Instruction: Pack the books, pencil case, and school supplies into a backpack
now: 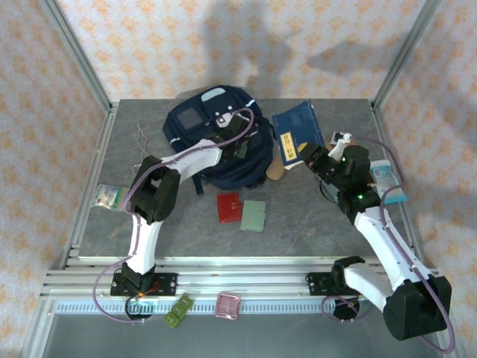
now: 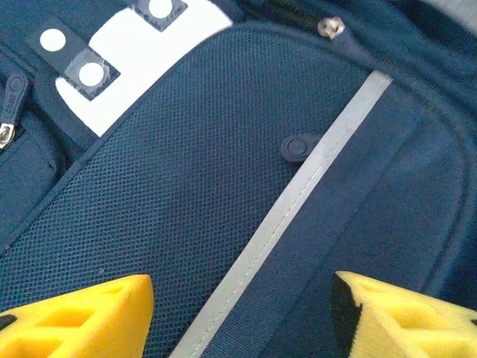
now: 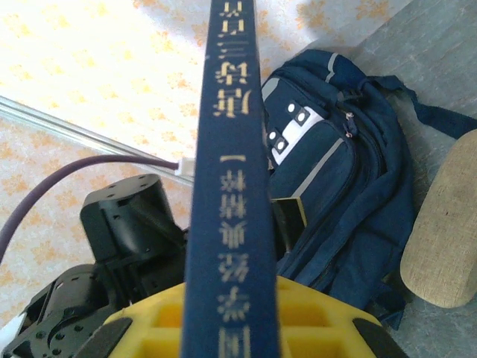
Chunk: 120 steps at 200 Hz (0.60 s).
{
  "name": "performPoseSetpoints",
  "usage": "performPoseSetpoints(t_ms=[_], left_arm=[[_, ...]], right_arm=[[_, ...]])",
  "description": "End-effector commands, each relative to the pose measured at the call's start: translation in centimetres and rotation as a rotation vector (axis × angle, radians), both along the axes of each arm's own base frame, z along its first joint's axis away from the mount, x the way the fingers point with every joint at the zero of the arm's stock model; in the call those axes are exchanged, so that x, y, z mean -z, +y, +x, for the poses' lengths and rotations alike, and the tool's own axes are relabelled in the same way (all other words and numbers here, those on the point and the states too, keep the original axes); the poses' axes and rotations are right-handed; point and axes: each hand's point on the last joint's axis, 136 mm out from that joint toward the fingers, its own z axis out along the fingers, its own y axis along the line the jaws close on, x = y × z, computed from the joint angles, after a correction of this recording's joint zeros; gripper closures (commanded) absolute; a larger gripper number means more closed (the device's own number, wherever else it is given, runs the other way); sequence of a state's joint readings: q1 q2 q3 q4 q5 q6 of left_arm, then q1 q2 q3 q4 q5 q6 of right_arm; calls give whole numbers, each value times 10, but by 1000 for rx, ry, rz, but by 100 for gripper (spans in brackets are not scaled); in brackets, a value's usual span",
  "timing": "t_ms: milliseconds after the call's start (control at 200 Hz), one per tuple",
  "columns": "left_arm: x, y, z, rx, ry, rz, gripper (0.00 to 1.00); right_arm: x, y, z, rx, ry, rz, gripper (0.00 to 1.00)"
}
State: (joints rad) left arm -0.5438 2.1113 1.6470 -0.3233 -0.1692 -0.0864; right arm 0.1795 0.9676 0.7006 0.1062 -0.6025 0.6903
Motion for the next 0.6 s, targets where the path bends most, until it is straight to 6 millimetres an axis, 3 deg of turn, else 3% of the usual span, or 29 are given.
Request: performPoseSetpoints(t_ms=[0,255,410,596], left_arm=[[-4,13,-5,25,25,140,33],[22,-2,-20,110,106,116,30],[15,-19,-25,172,103,33,30],[20,-17,-35,199,128,49,30]], right_arm=[[-6,3,0,-25,-53,23,100],[-2,5,-2,-45,-46,16,100],[0,5,-2,-45,-39,15,100],[6,7,-4,-48,-27,43,100]])
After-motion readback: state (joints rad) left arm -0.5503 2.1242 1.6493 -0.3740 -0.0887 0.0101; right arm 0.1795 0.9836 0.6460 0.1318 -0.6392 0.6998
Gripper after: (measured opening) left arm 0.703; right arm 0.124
